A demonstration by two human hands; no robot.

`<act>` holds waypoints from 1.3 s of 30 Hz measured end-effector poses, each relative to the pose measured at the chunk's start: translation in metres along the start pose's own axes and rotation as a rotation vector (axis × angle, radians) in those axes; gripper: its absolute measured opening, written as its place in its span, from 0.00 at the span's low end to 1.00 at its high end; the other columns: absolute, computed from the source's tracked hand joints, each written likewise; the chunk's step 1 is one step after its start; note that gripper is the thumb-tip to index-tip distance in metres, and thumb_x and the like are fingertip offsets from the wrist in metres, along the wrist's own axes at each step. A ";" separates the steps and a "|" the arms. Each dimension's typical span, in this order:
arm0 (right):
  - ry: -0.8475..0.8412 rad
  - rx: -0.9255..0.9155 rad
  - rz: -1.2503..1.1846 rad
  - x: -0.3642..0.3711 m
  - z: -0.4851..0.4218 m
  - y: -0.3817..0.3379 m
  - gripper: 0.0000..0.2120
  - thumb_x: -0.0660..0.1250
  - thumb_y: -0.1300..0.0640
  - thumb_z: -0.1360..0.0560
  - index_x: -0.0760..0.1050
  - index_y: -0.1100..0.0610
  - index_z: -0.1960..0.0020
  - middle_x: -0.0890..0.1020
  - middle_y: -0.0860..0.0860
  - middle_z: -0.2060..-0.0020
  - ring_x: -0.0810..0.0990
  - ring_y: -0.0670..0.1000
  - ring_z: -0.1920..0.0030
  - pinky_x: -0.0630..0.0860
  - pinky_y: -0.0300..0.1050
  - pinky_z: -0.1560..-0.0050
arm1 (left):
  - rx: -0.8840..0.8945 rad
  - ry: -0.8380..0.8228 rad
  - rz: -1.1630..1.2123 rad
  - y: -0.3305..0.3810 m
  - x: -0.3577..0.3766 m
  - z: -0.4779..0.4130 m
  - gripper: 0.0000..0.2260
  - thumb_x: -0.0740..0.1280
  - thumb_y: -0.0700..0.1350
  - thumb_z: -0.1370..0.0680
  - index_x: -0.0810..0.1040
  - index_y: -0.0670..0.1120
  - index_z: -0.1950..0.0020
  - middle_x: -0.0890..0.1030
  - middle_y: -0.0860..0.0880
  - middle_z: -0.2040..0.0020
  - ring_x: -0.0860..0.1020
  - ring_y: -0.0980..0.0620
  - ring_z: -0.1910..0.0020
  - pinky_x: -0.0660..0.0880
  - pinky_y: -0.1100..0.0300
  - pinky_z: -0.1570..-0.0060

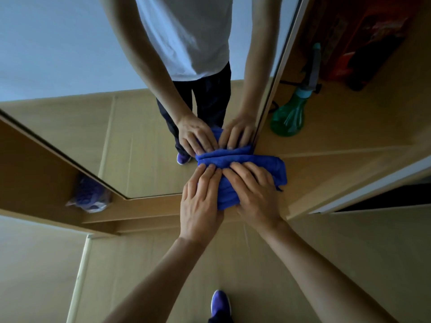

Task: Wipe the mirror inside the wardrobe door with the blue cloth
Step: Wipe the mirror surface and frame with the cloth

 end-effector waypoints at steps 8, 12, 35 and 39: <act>-0.012 -0.004 0.014 0.033 0.035 0.003 0.14 0.60 0.51 0.17 0.73 0.52 0.33 0.78 0.50 0.36 0.75 0.53 0.36 0.74 0.51 0.38 | -0.010 -0.040 -0.031 -0.013 0.034 0.027 0.30 0.75 0.34 0.30 0.73 0.37 0.28 0.75 0.39 0.28 0.65 0.41 0.24 0.62 0.51 0.25; -0.042 0.020 0.035 0.051 0.049 0.003 0.14 0.54 0.53 0.15 0.72 0.52 0.33 0.74 0.50 0.34 0.73 0.54 0.35 0.72 0.51 0.37 | 0.002 -0.071 -0.053 -0.019 0.047 0.035 0.31 0.76 0.34 0.31 0.74 0.37 0.28 0.75 0.39 0.29 0.65 0.41 0.24 0.65 0.49 0.26; -0.689 0.244 -0.178 0.041 0.072 -0.022 0.27 0.67 0.65 0.32 0.72 0.49 0.35 0.78 0.45 0.41 0.76 0.50 0.39 0.71 0.46 0.38 | -0.254 -0.527 0.121 -0.027 0.046 0.066 0.29 0.69 0.40 0.25 0.67 0.48 0.24 0.69 0.52 0.25 0.66 0.51 0.26 0.72 0.54 0.33; -0.600 0.259 -0.211 0.009 0.049 -0.027 0.24 0.64 0.61 0.32 0.72 0.50 0.36 0.78 0.44 0.43 0.76 0.50 0.42 0.73 0.48 0.41 | -0.259 -0.398 0.183 -0.015 0.012 0.058 0.30 0.72 0.40 0.27 0.70 0.46 0.25 0.70 0.49 0.27 0.70 0.47 0.28 0.75 0.51 0.35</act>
Point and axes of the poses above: each hand's wrist, its own z-axis away from the middle knuckle, its own x-axis out of the palm, y = z × x, the point moved 1 cm from there along -z, towards the middle knuckle
